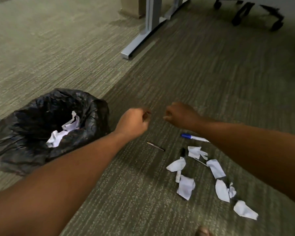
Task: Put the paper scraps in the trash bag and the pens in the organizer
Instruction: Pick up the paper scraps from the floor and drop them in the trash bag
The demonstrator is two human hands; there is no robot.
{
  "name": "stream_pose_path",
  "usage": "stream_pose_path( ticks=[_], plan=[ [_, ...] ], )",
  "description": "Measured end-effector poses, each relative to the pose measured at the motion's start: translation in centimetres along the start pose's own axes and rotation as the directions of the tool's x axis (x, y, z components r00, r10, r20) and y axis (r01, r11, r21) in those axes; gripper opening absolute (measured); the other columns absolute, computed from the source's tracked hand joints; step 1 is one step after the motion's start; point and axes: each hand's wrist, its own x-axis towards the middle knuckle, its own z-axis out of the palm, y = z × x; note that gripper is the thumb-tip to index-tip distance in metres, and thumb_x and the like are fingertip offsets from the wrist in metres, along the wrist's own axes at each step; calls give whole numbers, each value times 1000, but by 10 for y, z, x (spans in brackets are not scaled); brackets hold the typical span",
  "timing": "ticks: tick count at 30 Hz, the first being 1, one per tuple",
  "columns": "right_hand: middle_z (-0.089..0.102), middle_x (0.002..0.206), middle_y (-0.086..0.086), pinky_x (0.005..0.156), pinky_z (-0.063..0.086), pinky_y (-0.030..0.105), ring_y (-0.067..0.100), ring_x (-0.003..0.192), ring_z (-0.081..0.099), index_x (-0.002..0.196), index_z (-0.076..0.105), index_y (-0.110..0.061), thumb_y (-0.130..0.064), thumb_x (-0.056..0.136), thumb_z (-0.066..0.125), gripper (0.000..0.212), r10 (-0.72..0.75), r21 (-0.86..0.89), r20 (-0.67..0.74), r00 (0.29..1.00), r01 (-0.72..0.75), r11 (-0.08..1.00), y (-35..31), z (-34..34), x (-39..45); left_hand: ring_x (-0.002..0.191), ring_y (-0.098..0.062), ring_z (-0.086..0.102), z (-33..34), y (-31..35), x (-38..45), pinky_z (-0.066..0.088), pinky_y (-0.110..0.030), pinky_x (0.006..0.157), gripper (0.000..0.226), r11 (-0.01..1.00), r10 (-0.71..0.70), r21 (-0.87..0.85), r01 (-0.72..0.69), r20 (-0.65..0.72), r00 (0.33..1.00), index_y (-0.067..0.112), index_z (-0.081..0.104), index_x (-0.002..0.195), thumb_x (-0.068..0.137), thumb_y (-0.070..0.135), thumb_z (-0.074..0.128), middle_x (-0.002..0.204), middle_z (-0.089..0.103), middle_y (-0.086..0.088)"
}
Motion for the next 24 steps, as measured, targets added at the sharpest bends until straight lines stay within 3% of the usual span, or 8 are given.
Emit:
stream_pose_path(
  ticks=[4,5,8,11,15,18,21,24],
  plan=[
    [65,101,14,76,50,35,30,92,63,93,67,-9,-30,87,62,23,73,33,67,995,-75,997,38,26,-17,84,-27,66,42,12,-3,52,-34,70,15,997,20,-79,-2,225,974,20,63,94,81,23,56,85,66,-1],
    [64,103,14,78,50,35,31,95,62,94,66,-8,-28,86,62,21,80,45,80,994,-84,995,45,31,-22,87,-29,66,52,14,-3,52,-34,72,18,997,22,-73,-1,280,960,19,63,99,82,23,58,90,66,-3],
    [62,111,16,82,46,34,31,103,59,104,65,-6,-25,87,62,25,55,31,106,993,-58,998,68,48,-36,112,-27,61,76,27,-2,50,-32,90,50,997,-45,71,16,425,904,18,54,132,86,35,66,127,60,-9],
    [62,109,16,81,48,35,32,100,61,104,64,-3,-21,86,63,25,71,18,161,984,-75,997,83,64,-49,130,-25,48,92,47,-6,42,-30,103,68,997,-44,79,2,537,843,24,40,145,86,43,67,148,44,-8],
    [66,103,13,79,56,41,30,91,67,107,64,-9,-27,86,63,27,112,-16,208,972,-111,994,97,81,-65,136,-29,38,117,61,-17,38,-40,109,89,989,-26,127,-70,632,774,25,35,146,72,54,75,147,38,-8],
    [68,107,9,80,57,41,27,92,67,115,64,-14,-38,86,65,37,118,-58,220,968,-108,992,107,93,-75,133,-29,37,138,66,-23,40,-41,105,98,986,-18,130,-101,697,717,29,34,143,63,62,79,141,39,-5],
    [67,109,9,80,57,40,27,95,67,115,64,-16,-36,85,66,36,121,-97,203,972,-103,990,112,101,-78,138,-30,29,154,73,-32,31,-40,110,100,982,-26,150,-115,708,706,25,25,148,69,59,76,148,33,-7],
    [67,112,9,82,56,39,29,99,67,119,62,-15,-32,85,67,38,130,-101,199,971,-111,989,114,108,-79,143,-33,22,164,77,-36,25,-41,116,89,975,-103,214,-60,673,732,20,19,152,83,49,67,155,26,-10]
  ],
)
